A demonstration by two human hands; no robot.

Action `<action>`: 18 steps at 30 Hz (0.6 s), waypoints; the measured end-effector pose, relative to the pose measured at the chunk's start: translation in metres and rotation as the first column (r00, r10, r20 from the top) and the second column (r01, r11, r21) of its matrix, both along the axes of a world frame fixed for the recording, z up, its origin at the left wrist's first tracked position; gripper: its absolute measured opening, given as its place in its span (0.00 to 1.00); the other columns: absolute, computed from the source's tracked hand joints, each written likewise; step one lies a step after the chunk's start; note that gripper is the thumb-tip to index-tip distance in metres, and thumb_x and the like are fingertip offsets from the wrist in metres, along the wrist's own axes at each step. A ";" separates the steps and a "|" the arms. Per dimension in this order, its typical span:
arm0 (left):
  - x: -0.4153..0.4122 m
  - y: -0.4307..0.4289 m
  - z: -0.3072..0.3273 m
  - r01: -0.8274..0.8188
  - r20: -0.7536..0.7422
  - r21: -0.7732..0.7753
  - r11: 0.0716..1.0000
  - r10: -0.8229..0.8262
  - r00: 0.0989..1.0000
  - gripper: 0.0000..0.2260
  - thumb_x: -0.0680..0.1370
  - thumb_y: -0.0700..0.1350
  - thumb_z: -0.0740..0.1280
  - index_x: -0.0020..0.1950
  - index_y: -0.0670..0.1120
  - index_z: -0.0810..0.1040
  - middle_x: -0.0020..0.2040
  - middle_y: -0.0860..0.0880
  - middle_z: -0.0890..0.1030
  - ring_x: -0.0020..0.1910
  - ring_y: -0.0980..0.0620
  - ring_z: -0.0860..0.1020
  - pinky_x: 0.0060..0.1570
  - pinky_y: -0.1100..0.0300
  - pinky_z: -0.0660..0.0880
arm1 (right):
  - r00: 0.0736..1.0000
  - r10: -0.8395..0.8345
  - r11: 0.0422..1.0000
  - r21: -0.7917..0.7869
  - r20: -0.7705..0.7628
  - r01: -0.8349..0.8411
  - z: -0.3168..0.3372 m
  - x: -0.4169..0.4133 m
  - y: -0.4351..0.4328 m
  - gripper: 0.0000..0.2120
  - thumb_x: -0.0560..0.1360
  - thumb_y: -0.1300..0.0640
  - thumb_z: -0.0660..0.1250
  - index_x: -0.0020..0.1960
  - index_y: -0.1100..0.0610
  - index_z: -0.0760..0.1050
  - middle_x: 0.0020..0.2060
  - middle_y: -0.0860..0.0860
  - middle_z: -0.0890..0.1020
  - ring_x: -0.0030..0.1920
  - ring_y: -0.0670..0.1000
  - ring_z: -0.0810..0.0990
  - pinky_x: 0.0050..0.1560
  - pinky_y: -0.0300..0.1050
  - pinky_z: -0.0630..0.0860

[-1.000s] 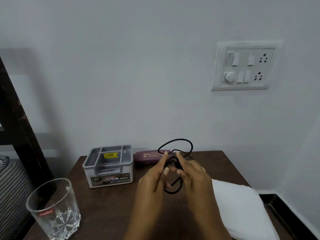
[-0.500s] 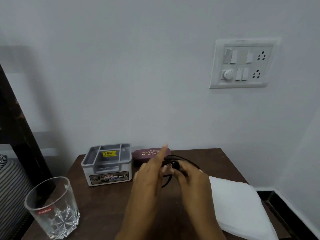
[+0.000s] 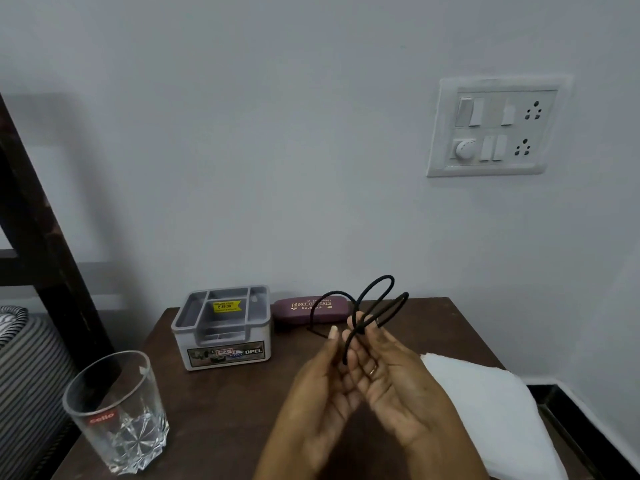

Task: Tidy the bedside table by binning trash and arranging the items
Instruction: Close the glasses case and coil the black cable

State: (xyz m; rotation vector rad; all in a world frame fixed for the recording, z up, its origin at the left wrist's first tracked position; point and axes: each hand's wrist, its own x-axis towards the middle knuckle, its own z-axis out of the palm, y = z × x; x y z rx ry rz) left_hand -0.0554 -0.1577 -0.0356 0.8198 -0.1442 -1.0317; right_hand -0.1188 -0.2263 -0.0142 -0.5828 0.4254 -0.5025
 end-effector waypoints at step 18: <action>0.008 -0.005 -0.004 -0.433 0.286 -0.069 0.899 0.433 0.855 0.08 0.77 0.41 0.63 0.52 0.44 0.82 0.36 0.50 0.79 0.33 0.56 0.80 0.39 0.64 0.80 | 0.995 -0.102 0.981 -0.165 0.000 0.101 -0.005 -0.015 -0.021 0.08 0.74 0.65 0.62 0.52 0.64 0.77 0.38 0.56 0.85 0.40 0.54 0.86 0.40 0.45 0.83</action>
